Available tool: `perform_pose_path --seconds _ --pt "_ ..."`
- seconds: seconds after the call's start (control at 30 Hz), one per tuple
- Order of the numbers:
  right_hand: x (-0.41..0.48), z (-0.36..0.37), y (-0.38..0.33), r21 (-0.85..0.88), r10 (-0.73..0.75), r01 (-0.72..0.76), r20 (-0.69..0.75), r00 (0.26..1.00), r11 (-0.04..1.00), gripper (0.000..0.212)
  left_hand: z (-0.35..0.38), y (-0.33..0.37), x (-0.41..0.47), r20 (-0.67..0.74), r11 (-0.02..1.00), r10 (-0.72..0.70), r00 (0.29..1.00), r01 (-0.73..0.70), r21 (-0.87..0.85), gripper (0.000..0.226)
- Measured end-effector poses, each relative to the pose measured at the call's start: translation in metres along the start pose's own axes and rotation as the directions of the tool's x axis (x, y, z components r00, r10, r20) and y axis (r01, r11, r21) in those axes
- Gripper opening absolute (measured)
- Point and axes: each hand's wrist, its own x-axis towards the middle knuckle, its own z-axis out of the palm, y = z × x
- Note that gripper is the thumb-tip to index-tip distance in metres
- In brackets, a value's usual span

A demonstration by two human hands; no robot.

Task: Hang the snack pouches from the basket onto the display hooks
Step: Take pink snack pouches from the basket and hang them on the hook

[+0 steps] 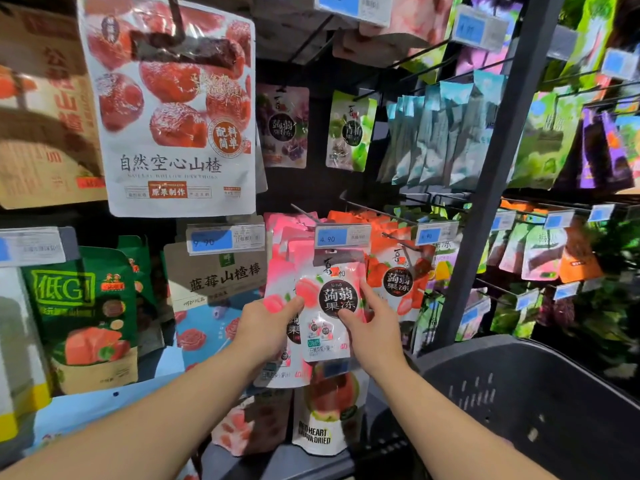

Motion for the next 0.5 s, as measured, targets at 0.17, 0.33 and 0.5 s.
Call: perform_pose_path --seconds 0.17,0.33,0.5 --pt "0.006 0.004 0.006 -0.023 -0.007 0.006 -0.029 1.000 1.000 0.075 -0.005 -0.003 0.005 -0.017 0.999 0.008 1.000 -0.007 0.053 0.050" --pt "0.013 0.015 0.005 -0.111 -0.004 -0.006 -0.092 0.996 0.994 0.074 -0.029 -0.005 0.002 -0.052 0.983 0.059 0.997 -0.049 0.176 0.052" --pt "0.029 0.040 0.008 -0.190 0.015 -0.039 -0.126 0.992 0.981 0.074 -0.059 -0.012 0.003 -0.094 0.979 0.056 0.994 -0.036 0.201 0.056"
